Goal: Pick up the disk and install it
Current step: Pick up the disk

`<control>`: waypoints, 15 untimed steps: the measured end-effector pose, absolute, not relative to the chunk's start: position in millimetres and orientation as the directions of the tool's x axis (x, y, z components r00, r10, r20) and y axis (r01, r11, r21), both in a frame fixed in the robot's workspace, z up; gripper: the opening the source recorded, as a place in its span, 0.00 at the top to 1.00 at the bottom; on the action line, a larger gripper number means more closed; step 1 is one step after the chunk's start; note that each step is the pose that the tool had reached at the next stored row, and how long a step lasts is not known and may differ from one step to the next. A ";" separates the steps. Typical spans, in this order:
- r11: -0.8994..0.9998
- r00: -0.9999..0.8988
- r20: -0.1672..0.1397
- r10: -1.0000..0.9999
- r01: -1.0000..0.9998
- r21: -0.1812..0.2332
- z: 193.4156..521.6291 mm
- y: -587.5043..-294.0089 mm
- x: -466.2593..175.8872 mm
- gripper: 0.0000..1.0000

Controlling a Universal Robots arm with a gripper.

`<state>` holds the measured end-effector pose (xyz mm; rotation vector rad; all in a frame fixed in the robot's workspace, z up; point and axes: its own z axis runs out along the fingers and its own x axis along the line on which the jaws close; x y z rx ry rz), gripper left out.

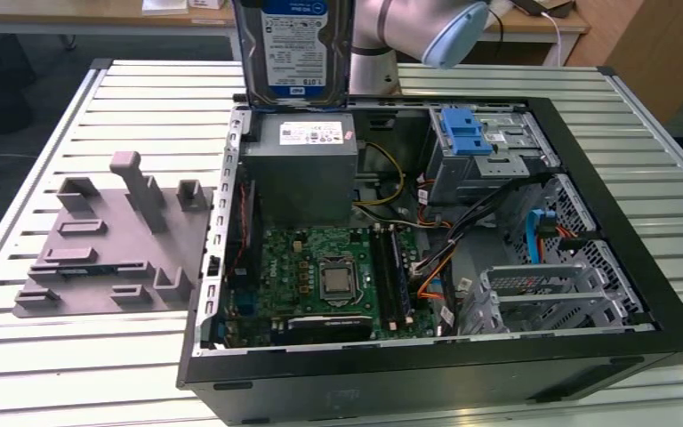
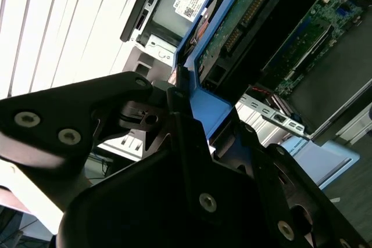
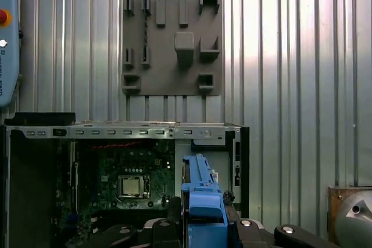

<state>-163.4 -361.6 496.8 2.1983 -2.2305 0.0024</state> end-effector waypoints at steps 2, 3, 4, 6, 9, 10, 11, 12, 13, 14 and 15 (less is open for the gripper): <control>0.015 -0.015 0.008 -1.000 -1.000 0.006 496.8 -361.7 -159.1 0.64; 0.015 -0.015 0.008 -1.000 -1.000 0.006 496.9 -361.8 -157.4 0.64; 0.015 -0.015 0.008 -1.000 -1.000 0.006 496.9 -362.0 -155.9 0.64; 0.017 -0.017 0.008 -1.000 -1.000 0.006 496.9 -362.8 -153.6 0.64; 0.020 -0.020 0.008 -1.000 -1.000 0.006 496.9 -365.2 -152.1 0.64; 0.021 -0.021 0.008 -1.000 -1.000 0.006 496.9 -366.4 -151.9 0.64; 0.022 -0.022 0.008 -1.000 -1.000 0.006 496.9 -367.9 -151.8 0.64; 0.023 -0.023 0.008 -1.000 -1.000 0.006 496.8 -369.6 -151.8 0.64; 0.024 -0.024 0.008 -1.000 -1.000 0.006 496.9 -371.2 -151.7 0.64; 0.025 -0.025 0.008 -1.000 -1.000 0.006 496.9 -372.8 -151.6 0.64; 0.025 -0.025 0.008 -1.000 -1.000 0.006 496.9 -374.6 -151.5 0.64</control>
